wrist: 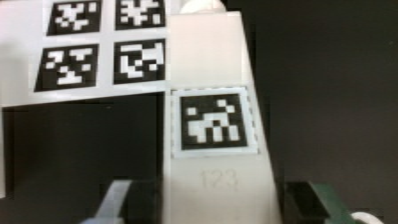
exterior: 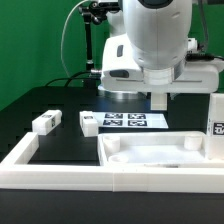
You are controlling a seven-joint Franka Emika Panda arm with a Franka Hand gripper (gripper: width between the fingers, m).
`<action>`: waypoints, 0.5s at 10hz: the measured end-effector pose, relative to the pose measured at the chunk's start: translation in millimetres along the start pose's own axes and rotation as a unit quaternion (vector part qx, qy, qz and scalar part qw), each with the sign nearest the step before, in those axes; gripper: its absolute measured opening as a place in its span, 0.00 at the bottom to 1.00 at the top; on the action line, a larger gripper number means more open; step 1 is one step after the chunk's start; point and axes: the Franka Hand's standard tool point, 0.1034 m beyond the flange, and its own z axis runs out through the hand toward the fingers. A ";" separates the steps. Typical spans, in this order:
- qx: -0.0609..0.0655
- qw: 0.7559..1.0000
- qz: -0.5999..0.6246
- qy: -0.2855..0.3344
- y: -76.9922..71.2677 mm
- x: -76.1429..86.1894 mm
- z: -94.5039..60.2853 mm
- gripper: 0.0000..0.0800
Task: Assemble desk
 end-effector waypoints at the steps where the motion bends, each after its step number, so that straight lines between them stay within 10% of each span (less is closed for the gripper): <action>1: 0.000 1.000 0.000 0.003 0.0 1.4 -0.6 0.36; 5: 0.013 0.992 -0.020 0.125 0.3 -2.3 -56.8 0.36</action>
Offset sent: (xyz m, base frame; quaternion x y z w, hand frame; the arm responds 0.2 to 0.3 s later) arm 0.0360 -0.0234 0.0531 -0.0236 0.1508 -0.0397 0.9875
